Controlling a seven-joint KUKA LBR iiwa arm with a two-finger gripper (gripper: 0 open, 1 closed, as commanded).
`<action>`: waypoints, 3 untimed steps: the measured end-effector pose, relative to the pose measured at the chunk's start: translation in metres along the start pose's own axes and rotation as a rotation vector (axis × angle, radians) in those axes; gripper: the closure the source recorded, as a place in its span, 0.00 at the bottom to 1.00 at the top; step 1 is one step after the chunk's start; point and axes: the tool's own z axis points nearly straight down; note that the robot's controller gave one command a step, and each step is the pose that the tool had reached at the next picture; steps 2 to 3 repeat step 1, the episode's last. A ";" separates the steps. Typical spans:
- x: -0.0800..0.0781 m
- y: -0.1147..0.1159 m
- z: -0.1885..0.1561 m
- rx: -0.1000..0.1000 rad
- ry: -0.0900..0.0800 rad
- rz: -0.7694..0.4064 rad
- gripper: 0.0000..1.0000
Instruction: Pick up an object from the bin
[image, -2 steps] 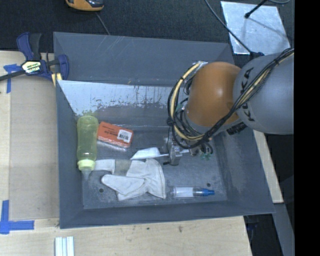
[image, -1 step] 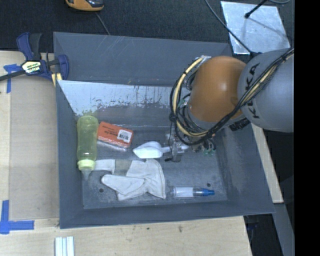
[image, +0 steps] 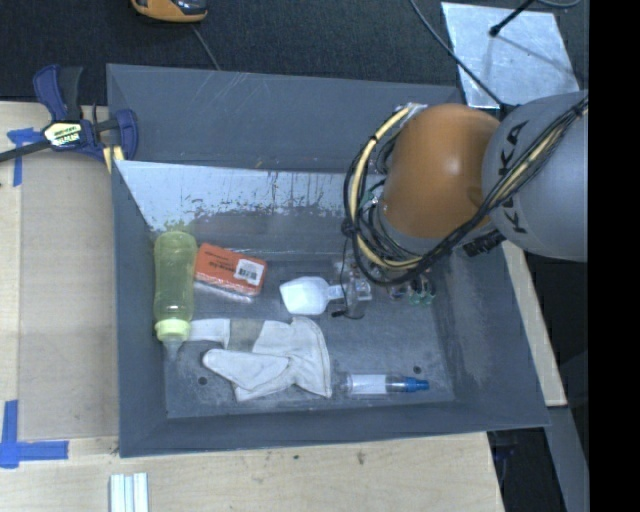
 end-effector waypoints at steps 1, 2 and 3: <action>0.000 0.000 -0.006 0.000 -0.001 0.000 1.00; 0.000 0.000 -0.006 0.000 -0.001 0.000 1.00; 0.000 0.000 -0.006 0.000 -0.001 0.000 1.00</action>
Offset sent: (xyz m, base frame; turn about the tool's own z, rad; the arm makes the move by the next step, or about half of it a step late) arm 0.0000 -0.0001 0.0051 0.0000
